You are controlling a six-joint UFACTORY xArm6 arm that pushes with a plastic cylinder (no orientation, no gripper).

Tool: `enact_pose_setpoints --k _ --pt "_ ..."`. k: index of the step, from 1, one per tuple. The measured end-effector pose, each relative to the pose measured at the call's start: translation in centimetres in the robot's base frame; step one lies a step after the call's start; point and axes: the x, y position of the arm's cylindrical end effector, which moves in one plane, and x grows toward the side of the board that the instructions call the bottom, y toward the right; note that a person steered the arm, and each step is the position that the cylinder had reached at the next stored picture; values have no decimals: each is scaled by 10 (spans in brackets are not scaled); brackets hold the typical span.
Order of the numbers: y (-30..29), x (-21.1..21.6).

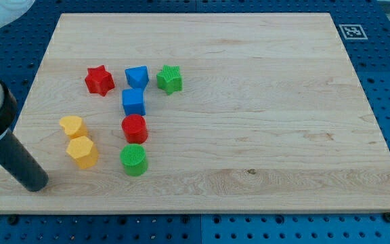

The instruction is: Slide the yellow hexagon to the left of the green circle

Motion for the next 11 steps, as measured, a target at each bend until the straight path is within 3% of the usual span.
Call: enact_pose_setpoints --k 1,4,11 --pt "-16 -26" --pt "-18 -44" --pt "52 -42"
